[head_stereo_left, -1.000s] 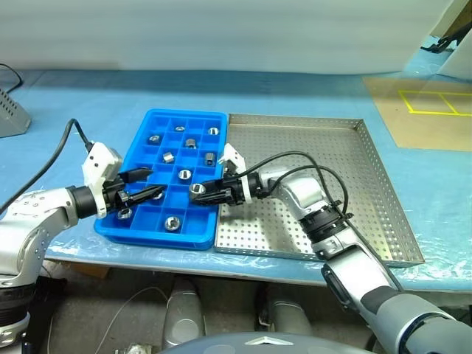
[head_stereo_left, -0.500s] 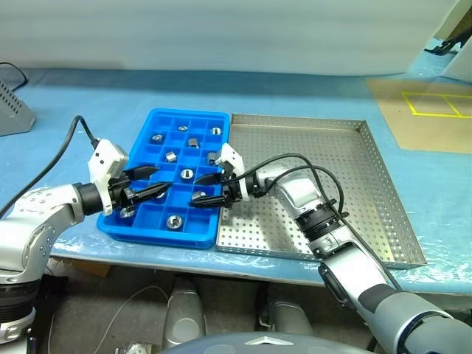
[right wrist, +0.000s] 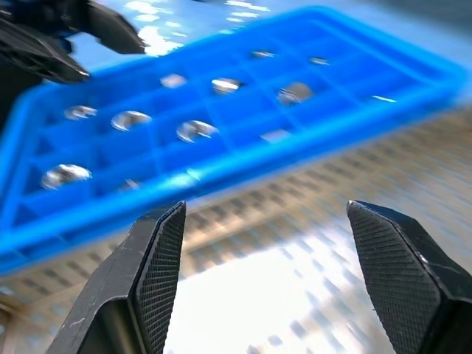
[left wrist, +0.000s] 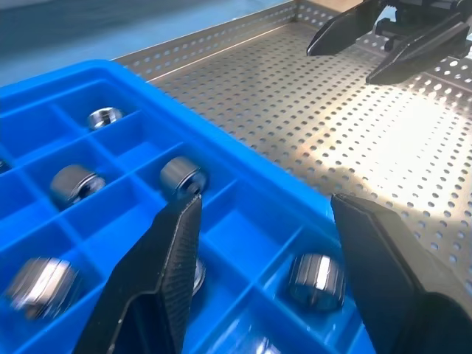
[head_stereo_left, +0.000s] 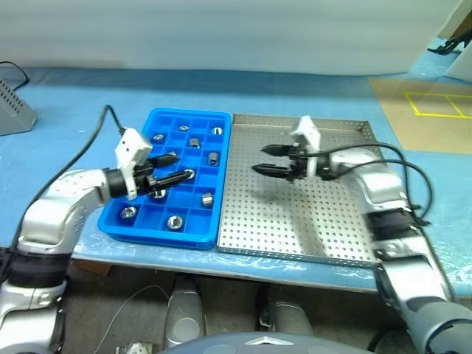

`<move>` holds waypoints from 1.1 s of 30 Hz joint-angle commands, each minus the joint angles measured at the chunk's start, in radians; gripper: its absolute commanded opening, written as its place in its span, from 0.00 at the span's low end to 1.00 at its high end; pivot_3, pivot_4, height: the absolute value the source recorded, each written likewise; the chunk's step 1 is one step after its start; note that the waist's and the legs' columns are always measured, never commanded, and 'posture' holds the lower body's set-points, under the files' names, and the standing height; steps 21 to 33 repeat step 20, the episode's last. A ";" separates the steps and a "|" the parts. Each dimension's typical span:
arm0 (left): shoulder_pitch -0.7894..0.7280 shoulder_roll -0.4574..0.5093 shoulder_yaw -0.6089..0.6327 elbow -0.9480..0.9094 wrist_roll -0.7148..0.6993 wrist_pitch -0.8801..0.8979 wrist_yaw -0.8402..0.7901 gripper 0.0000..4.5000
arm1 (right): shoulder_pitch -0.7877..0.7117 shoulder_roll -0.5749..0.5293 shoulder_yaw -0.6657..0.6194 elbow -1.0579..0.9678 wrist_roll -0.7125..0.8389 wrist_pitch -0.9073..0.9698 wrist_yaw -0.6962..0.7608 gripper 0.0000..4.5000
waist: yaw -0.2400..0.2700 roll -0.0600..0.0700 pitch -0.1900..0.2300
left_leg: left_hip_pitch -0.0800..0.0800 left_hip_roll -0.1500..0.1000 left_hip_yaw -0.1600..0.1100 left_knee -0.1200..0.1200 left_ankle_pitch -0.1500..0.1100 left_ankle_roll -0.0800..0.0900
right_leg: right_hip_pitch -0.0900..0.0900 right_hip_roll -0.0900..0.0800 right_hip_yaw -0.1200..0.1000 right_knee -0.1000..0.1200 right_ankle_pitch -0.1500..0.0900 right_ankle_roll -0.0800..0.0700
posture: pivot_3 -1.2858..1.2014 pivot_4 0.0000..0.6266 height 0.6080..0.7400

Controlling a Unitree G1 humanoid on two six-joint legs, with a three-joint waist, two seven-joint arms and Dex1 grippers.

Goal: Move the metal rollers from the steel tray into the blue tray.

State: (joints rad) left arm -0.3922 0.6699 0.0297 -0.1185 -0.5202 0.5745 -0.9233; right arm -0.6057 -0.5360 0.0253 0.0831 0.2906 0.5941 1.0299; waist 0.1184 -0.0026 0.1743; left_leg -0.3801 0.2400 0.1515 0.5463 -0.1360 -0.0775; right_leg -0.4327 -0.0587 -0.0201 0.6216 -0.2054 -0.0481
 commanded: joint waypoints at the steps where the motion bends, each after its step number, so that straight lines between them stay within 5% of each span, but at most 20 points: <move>1: -0.081 -0.068 -0.063 0.103 0.073 -0.106 -0.010 0.67 | 0.092 -0.043 -0.036 -0.113 -0.078 -0.084 -0.127 0.80 | -0.015 0.000 0.000 | 0.001 0.000 0.000 0.000 0.000 0.000 | 0.000 0.000 0.000 0.000 0.000 0.000 | 0.47 0.24 1.00; 11: -0.164 -0.216 -0.111 0.270 0.154 -0.211 -0.014 0.67 | 0.189 -0.010 -0.051 -0.133 -0.078 -0.093 -0.262 0.80 | -0.081 0.000 -0.001 | 0.001 0.000 0.001 0.001 0.000 0.000 | 0.000 0.001 0.002 0.000 0.000 0.001 | 0.45 0.24 1.00; 33: -0.148 -0.211 -0.095 0.228 0.159 -0.205 -0.023 0.67 | 0.149 -0.013 -0.010 -0.096 -0.078 -0.103 -0.232 0.80 | -0.074 0.000 -0.001 | 0.001 0.000 0.001 0.001 -0.002 0.004 | 0.001 0.001 0.002 -0.001 0.001 0.001 | 0.46 0.24 1.00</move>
